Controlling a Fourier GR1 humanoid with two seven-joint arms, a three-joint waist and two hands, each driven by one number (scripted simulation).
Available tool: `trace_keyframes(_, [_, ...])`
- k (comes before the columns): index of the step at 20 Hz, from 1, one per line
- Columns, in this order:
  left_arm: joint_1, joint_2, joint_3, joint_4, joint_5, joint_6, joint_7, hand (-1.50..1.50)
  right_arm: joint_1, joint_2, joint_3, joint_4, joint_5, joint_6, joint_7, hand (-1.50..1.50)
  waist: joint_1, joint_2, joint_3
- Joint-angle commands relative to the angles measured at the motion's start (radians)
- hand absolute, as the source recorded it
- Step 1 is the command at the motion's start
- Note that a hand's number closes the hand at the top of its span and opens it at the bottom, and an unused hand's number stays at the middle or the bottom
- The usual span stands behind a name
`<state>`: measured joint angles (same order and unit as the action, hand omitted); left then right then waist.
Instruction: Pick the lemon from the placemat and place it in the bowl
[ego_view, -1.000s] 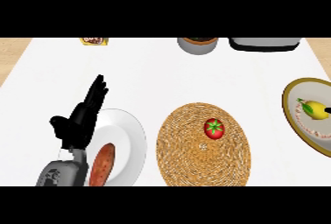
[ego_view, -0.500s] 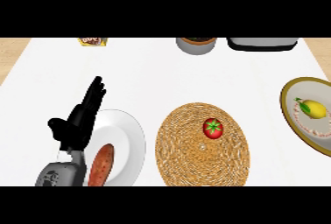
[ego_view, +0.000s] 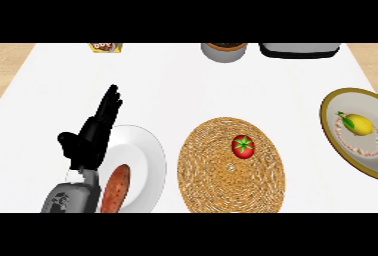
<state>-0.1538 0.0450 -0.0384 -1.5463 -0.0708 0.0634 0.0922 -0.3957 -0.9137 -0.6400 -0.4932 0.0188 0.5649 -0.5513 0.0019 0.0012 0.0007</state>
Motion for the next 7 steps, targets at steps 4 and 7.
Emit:
trace_keyframes(4, [-0.039, 0.01, 0.026, 0.023, 0.005, 0.0, 0.003, 0.0, 0.097, -0.042, 0.015, 0.056, -0.007, 0.149, -0.181, -1.5, 0.001, 0.003, 0.002])
trace_keyframes(7, [0.032, -0.003, -0.018, -0.07, -0.015, 0.006, 0.036, 0.0, 0.12, -0.043, 0.019, 0.032, -0.029, 0.152, -0.158, -1.5, 0.002, -0.001, 0.001])
